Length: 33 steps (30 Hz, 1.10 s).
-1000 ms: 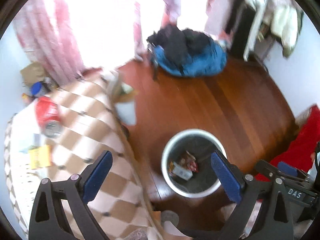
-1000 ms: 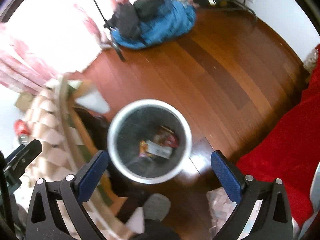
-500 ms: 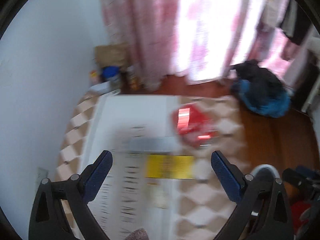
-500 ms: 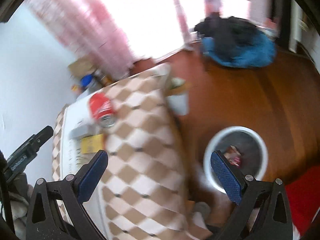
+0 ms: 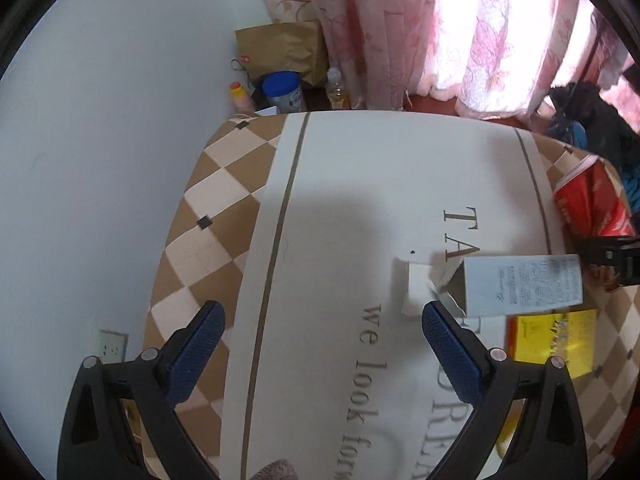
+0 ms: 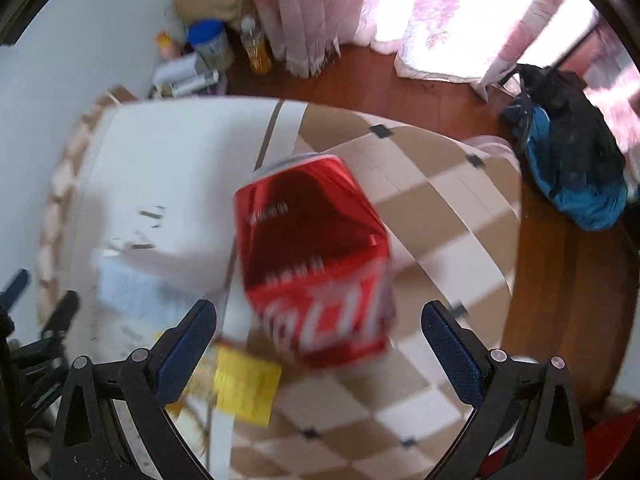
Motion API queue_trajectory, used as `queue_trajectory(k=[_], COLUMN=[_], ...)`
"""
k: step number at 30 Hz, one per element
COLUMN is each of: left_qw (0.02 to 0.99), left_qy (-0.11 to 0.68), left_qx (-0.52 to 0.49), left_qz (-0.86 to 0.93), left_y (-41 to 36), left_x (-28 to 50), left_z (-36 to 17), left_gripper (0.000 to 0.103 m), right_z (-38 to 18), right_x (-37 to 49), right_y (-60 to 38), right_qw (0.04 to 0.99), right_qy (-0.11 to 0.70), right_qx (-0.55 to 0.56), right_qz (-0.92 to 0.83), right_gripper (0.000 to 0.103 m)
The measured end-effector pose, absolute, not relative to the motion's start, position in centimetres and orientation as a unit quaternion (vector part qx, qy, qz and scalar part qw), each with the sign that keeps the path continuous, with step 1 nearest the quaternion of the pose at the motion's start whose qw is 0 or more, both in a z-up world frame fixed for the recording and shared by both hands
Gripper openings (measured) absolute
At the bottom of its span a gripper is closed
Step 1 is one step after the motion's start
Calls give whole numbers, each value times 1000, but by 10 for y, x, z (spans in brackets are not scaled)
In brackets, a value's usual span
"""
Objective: Collect trash
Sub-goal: 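Grasp the white medicine box with the left tool while the right tool grasps the red Coca-Cola can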
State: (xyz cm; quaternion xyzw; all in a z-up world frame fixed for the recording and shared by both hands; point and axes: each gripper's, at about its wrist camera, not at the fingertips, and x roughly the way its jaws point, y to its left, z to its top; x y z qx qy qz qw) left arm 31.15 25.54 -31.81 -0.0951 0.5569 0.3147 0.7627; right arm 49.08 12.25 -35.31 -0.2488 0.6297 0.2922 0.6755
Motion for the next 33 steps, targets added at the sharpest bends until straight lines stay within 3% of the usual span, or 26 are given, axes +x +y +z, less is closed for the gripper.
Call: queue_trajectory(k=[2, 4, 5, 12, 21, 23, 24, 26, 27, 28, 33], left_qw=[768, 777, 783, 782, 746, 739, 736, 739, 745, 747, 752], left_qy=[558, 558, 558, 609, 659, 666, 668, 668, 663, 663, 653], left_qx=[-86, -69, -55, 76, 86, 94, 98, 82, 63, 50, -43], left_qz=[303, 283, 270, 108, -40, -46, -42, -40, -34, -23, 82], left_y=[253, 247, 242, 194, 160, 154, 153, 156, 161, 165, 205], left_x=[317, 325, 329, 370, 397, 399, 399, 400, 402, 405, 413], left_z=[-316, -311, -308, -318, -327, -334, -337, -338, -335, -333, -328], left_gripper=[101, 101, 101, 101, 96, 88, 78, 72, 52, 44, 40], right_z=[-363, -371, -372, -367, -382, -383, -383, -384, -384, -384, -380], right_x=[496, 501, 504, 508, 510, 511, 511, 511, 511, 511, 505], right_y=[128, 130, 128, 70, 10, 9, 8, 7, 7, 8, 15], right_qw=[666, 659, 661, 672, 665, 663, 663, 663, 664, 665, 678], right_qy=[641, 651, 650, 656, 679, 680, 679, 678, 677, 676, 665], right_qx=[-241, -232, -222, -184, -143, -143, -145, -149, -150, -151, -141], right_qz=[295, 298, 301, 290, 278, 279, 280, 280, 279, 279, 278], right_gripper=[100, 80, 79, 78, 78, 78, 78, 78, 78, 78, 78])
